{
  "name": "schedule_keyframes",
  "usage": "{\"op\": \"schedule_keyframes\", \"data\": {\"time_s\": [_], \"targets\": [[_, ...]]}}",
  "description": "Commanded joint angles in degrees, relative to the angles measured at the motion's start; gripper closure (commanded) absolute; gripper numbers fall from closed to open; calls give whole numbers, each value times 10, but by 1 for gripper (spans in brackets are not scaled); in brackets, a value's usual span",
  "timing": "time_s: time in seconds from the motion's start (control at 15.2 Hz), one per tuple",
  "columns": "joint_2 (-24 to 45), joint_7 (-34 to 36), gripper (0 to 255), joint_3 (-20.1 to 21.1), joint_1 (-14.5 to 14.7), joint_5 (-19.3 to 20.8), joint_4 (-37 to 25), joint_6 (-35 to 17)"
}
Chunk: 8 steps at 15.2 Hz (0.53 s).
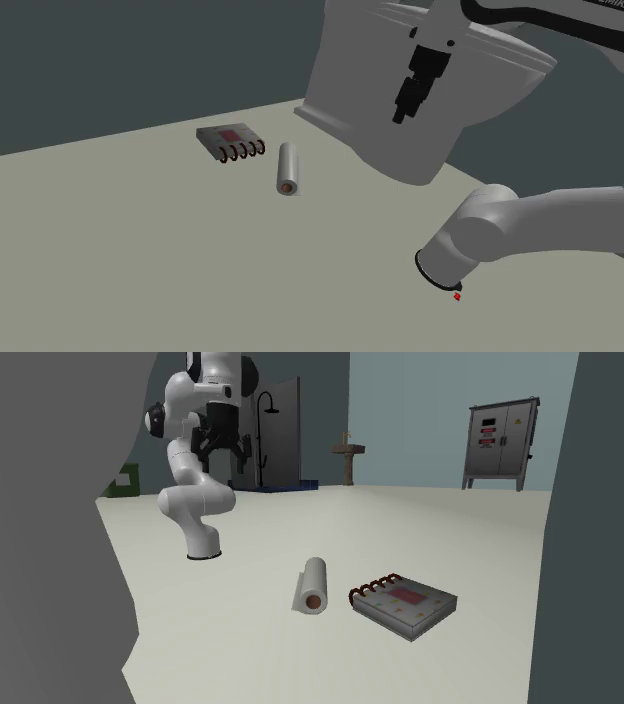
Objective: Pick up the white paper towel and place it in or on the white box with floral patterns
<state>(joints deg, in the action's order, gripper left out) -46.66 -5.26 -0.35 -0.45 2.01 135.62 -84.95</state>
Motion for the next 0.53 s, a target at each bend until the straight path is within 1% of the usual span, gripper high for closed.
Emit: {"op": "schedule_keyframes", "data": {"time_s": [0.0,0.46], "targets": [[0,0,0,0,0,0,0,0],[62,130,0,59,-8,-58,57,-133]]}}
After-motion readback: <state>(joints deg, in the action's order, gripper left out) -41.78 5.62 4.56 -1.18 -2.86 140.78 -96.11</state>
